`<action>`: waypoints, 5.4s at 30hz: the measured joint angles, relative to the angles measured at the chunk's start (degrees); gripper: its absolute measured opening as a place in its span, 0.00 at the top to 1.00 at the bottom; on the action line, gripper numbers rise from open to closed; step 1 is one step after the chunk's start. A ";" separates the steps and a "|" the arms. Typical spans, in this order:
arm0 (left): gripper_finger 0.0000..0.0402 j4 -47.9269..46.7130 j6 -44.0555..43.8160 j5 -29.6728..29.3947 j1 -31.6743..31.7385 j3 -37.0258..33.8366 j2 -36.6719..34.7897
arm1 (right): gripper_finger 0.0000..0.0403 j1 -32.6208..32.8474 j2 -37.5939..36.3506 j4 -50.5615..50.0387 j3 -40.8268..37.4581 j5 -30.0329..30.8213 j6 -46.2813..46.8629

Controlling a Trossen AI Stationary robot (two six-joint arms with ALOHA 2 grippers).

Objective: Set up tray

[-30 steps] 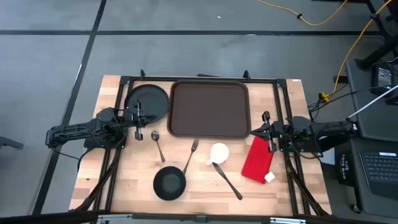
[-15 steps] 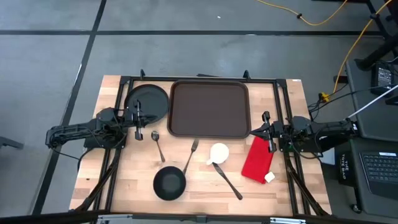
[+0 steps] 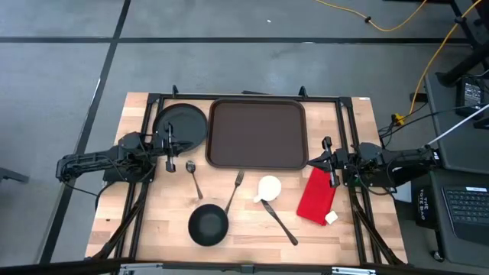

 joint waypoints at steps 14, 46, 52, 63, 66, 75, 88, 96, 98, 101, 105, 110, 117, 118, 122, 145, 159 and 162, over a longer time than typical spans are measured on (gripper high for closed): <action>0.99 -0.01 0.00 0.00 -0.01 -0.01 0.00 | 0.97 0.00 -0.01 0.00 0.00 0.00 0.00; 0.99 0.00 0.00 0.00 -0.02 -0.01 -0.02 | 0.97 0.01 0.01 0.01 0.00 0.00 0.00; 0.99 -0.02 0.00 0.00 0.00 -0.01 -0.01 | 0.97 0.00 0.01 0.00 -0.01 0.01 0.00; 0.99 -0.02 0.00 0.00 -0.02 -0.01 -0.02 | 0.97 0.01 0.00 0.00 -0.01 0.00 0.00; 0.99 0.00 0.00 0.00 0.00 -0.01 0.00 | 0.97 -0.01 -0.01 0.01 -0.01 0.00 0.00; 0.99 0.00 0.00 0.00 0.00 -0.01 -0.02 | 0.97 0.01 -0.01 0.01 -0.01 0.00 0.00; 0.99 0.00 1.43 0.00 0.00 -0.01 -0.01 | 0.97 0.01 -0.01 0.66 -0.01 4.11 1.57; 0.99 0.00 3.78 0.00 0.00 -0.01 0.00 | 0.99 0.01 -0.01 1.45 -0.01 9.39 1.55; 0.99 0.00 3.03 0.00 0.00 -0.01 -0.02 | 0.98 0.01 -0.01 1.64 -0.02 10.87 1.49; 0.99 0.03 3.04 -0.04 0.00 0.00 0.00 | 0.99 0.01 0.22 1.90 -0.01 13.23 1.34; 0.99 0.46 -1.11 -0.46 0.00 0.01 0.30 | 0.99 0.01 2.00 2.18 0.00 14.71 2.64; 1.00 3.44 -2.21 -2.11 -0.06 -0.01 5.04 | 0.99 -0.01 6.11 5.06 0.00 17.13 3.10; 1.00 12.42 -1.69 -1.39 -0.06 2.65 16.98 | 0.99 -0.01 13.50 12.50 -0.02 19.11 3.60; 1.00 12.47 -1.94 -1.34 -0.09 3.78 18.91 | 1.00 -0.01 14.49 13.30 -0.01 19.10 4.24; 1.00 12.46 -2.42 0.08 -0.13 8.73 27.19 | 1.00 -0.01 18.46 14.87 1.54 19.04 4.46; 1.00 13.01 2.77 -8.97 -10.30 18.76 43.69 | 0.99 5.31 50.33 0.78 26.31 15.44 9.08; 0.99 12.68 2.45 -6.75 -12.83 18.76 43.69 | 0.97 11.54 67.39 -14.91 44.15 17.18 10.42; 0.99 12.45 2.51 -5.85 -13.24 18.77 43.69 | 0.95 11.60 68.64 -15.21 45.13 14.28 12.03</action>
